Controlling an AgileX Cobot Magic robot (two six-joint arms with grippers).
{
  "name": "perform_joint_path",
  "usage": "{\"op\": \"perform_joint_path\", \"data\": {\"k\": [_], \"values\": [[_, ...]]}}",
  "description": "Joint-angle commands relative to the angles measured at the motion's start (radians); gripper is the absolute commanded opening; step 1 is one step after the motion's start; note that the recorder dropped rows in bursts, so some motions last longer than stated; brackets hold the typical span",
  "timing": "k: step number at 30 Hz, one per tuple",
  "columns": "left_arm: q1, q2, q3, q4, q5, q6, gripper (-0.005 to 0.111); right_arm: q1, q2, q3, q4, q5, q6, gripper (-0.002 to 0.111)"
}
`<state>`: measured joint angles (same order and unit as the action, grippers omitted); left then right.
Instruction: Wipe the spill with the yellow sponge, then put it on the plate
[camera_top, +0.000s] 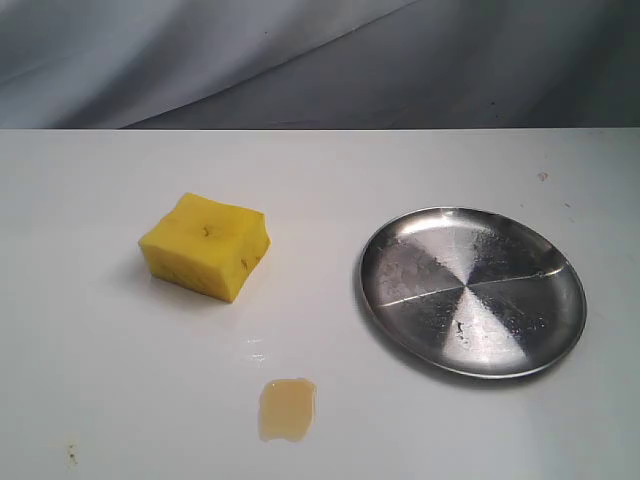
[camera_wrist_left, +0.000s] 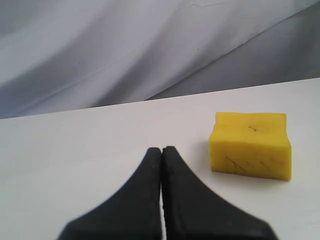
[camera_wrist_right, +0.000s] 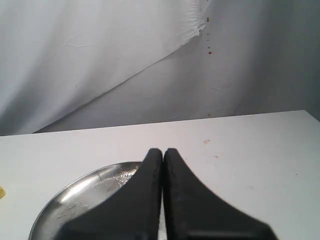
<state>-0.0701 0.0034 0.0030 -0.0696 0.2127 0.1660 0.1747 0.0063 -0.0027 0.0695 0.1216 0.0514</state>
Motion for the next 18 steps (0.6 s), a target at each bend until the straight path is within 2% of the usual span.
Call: {"op": "perform_joint_path", "data": {"k": [1, 5, 12, 16, 18], "values": [[0.001, -0.003, -0.003, 0.001, -0.006, -0.008, 0.0, -0.004, -0.006, 0.003, 0.002, -0.002, -0.006, 0.0], [0.001, -0.003, -0.003, 0.001, -0.006, -0.008, 0.0, -0.004, -0.006, 0.003, 0.002, -0.017, -0.006, 0.0], [0.001, -0.003, -0.003, 0.001, -0.006, -0.008, 0.0, -0.004, -0.006, 0.003, 0.016, -0.16, 0.019, 0.0], [0.001, -0.003, -0.003, 0.001, -0.006, -0.008, 0.0, -0.004, -0.006, 0.003, 0.229, -0.305, 0.098, 0.0], [0.001, -0.003, -0.003, 0.001, -0.006, -0.008, 0.0, -0.002, -0.006, -0.014, 0.23, -0.285, 0.098, 0.0]]}}
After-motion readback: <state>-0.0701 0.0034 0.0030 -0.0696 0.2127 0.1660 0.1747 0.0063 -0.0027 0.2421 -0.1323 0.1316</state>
